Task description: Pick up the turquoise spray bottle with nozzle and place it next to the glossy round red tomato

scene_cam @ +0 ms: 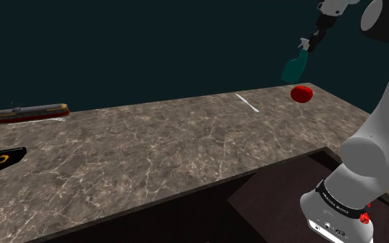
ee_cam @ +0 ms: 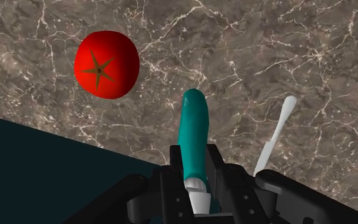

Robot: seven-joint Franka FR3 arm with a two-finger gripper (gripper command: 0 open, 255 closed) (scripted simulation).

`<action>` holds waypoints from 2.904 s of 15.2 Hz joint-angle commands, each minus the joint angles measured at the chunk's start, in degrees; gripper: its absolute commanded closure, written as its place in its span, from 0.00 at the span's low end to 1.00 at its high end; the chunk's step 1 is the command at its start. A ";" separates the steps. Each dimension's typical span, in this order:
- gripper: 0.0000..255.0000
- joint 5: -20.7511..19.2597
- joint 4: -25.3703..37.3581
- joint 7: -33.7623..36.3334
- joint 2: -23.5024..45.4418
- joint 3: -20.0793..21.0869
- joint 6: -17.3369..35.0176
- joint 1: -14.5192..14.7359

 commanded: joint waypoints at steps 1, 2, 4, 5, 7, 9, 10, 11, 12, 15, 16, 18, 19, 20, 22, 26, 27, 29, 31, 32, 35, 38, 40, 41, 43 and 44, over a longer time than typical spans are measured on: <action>1.00 0.10 -1.29 -0.20 0.15 0.02 1.47 -0.01; 1.00 0.07 -2.21 -0.20 0.04 0.04 2.28 0.10; 1.00 0.02 -3.98 -0.23 -0.12 0.08 3.90 0.28; 1.00 0.01 -4.82 -0.25 -0.17 0.10 4.69 0.37; 1.00 0.02 -6.45 -0.31 -0.23 0.15 6.25 0.51; 1.00 0.07 -7.99 -0.38 -0.22 0.21 7.79 0.62; 1.00 0.10 -8.72 -0.42 -0.19 0.24 8.55 0.67; 1.00 0.14 -9.44 -0.46 -0.15 0.27 9.30 0.72; 1.00 0.20 -10.14 -0.51 -0.10 0.30 10.05 0.76; 1.00 0.40 -12.13 -0.68 0.15 0.41 12.25 0.84; 1.00 0.49 -12.76 -0.74 0.26 0.45 12.97 0.86; 1.00 0.68 -13.97 -0.88 0.52 0.53 14.40 0.88; 1.00 0.78 -14.55 -0.96 0.67 0.58 15.11 0.88; 1.00 0.90 -15.11 -1.04 0.83 0.63 15.81 0.88; 1.00 1.15 -16.18 -1.21 1.19 0.74 17.20 0.87; 1.00 1.72 -18.09 -1.60 2.03 0.98 19.85 0.80; 1.00 1.71 -18.10 -1.60 2.02 0.98 19.85 0.80; 1.00 1.72 -18.09 -1.60 2.02 0.98 19.85 0.80; 1.00 1.72 -18.09 -1.60 2.02 0.98 19.85 0.80; 1.00 1.72 -18.09 -1.60 2.02 0.98 19.85 0.80; 0.00 1.71 -18.10 -1.59 2.02 0.98 19.85 0.80; 0.00 1.71 -18.10 -1.59 2.02 0.98 19.85 0.80; 0.00 1.21 -17.32 -1.28 1.17 0.78 18.30 0.96; 0.00 0.74 -16.45 -0.99 0.37 0.60 16.73 1.11; 0.00 -0.01 -14.68 -0.51 -0.89 0.33 13.84 1.31; 0.00 -0.01 -14.68 -0.51 -0.89 0.34 13.84 1.31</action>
